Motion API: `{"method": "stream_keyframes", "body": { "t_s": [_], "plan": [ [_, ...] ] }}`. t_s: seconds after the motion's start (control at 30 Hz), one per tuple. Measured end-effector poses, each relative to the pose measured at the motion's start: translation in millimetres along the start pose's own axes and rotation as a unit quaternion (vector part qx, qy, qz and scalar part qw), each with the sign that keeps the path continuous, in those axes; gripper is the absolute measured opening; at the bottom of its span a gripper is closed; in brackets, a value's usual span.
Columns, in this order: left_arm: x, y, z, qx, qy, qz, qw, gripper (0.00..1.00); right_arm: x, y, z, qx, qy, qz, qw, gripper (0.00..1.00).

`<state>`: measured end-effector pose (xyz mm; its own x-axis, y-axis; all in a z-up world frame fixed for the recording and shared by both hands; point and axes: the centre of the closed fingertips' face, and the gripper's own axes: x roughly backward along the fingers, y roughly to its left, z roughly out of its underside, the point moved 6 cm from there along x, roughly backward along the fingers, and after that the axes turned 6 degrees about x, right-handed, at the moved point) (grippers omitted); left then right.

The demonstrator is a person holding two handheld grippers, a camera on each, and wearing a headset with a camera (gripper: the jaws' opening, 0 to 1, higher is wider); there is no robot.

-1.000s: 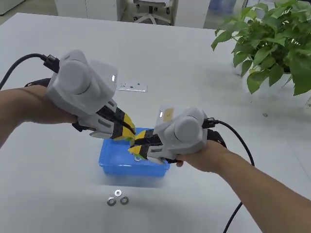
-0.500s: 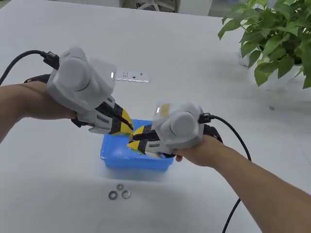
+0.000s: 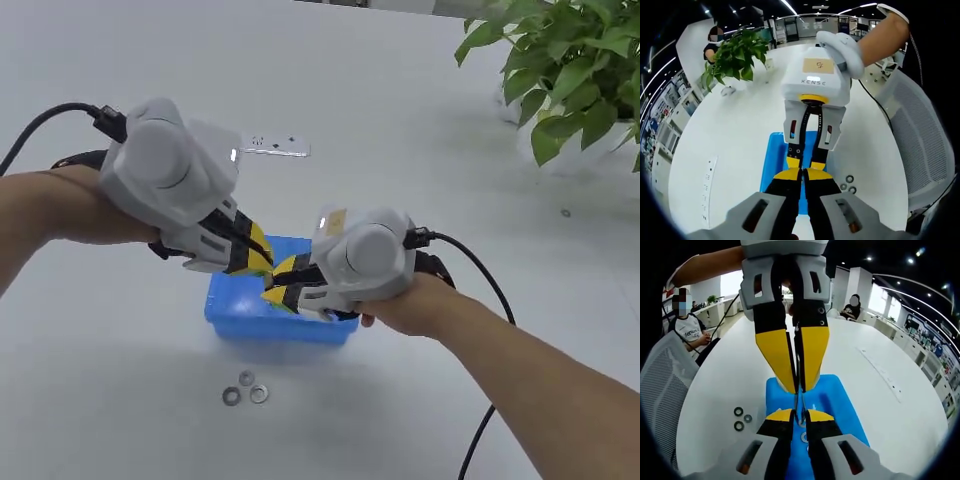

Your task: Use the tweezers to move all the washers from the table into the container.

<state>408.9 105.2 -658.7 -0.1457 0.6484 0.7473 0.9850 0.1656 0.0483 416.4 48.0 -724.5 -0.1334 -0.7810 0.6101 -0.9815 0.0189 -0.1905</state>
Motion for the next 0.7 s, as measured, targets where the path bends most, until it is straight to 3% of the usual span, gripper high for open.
{"method": "stream_keyframes", "body": {
  "t_s": [0.4, 0.7],
  "plan": [
    [0.6, -2.0, 2.6, 0.0, 0.006, -0.001, 1.0, 0.06, -1.0, 1.8, 0.9, 0.004, 0.004, -0.005, 1.0, 0.12],
    [6.9, -4.3, -3.3, -0.003, 0.004, -0.006, 1.0, 0.06, 5.2, 2.3, -5.8, 0.01, 0.002, 0.0, 0.9999, 0.12]
  ]
}}
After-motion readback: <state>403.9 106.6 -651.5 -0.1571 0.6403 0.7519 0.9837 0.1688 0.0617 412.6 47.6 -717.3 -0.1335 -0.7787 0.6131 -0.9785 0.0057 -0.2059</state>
